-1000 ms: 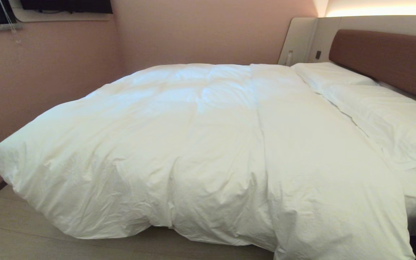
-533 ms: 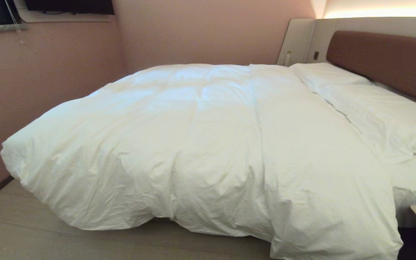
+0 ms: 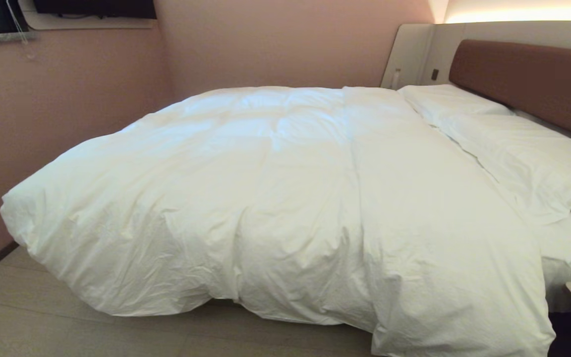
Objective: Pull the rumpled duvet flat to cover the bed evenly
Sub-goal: Flatten the corners of the folded blanket
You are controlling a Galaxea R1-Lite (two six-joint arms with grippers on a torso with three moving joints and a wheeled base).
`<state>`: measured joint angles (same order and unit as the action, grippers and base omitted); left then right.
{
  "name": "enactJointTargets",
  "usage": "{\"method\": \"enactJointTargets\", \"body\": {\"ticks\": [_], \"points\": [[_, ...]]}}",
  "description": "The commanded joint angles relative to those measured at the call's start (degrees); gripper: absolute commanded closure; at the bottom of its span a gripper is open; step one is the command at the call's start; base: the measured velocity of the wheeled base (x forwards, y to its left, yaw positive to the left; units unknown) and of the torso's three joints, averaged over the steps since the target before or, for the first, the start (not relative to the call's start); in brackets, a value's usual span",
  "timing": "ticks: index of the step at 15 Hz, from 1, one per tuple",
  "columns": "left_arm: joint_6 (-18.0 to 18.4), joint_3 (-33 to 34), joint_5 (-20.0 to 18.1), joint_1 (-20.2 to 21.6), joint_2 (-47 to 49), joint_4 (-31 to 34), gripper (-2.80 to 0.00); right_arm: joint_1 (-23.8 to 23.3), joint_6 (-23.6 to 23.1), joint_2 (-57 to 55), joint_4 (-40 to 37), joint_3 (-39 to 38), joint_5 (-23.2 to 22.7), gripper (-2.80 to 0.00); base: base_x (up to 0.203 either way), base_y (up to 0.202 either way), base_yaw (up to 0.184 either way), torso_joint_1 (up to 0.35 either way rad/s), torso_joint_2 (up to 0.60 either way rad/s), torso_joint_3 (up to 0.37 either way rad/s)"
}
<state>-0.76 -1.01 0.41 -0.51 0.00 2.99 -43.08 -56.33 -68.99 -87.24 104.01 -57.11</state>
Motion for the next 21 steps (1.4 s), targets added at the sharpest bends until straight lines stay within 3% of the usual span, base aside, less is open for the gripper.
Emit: {"method": "enactJointTargets", "body": {"ticks": [1,5,7,13,16,21], "points": [[-0.03,-0.04,0.02,-0.02,0.0,0.0,0.0,-0.48,9.82,-6.27,-2.72,2.76,-0.94,0.0,0.0,0.0,0.0,0.0,0.0,0.0],[-0.03,-0.04,0.02,-0.02,0.0,0.0,0.0,-0.81,38.42,-8.66,-2.72,6.59,6.34,0.0,0.0,0.0,0.0,0.0,0.0,0.0],[-0.03,-0.01,0.02,0.04,0.0,0.0,0.0,-0.63,48.61,-6.89,-2.34,6.78,15.26,0.0,0.0,0.0,0.0,0.0,0.0,0.0],[-0.03,-0.04,0.02,-0.02,0.0,0.0,0.0,0.17,62.67,0.76,15.95,6.74,37.55,0.0,0.0,0.0,0.0,0.0,0.0,0.0],[-0.03,0.05,0.02,0.01,0.0,0.0,0.0,0.19,67.94,0.51,23.31,6.73,43.97,0.0,0.0,0.0,0.0,0.0,0.0,0.0],[-0.03,-0.02,0.02,-0.02,0.0,0.0,0.0,0.53,78.29,-0.56,31.07,6.74,50.63,0.0,0.0,0.0,0.0,0.0,0.0,0.0]]}}
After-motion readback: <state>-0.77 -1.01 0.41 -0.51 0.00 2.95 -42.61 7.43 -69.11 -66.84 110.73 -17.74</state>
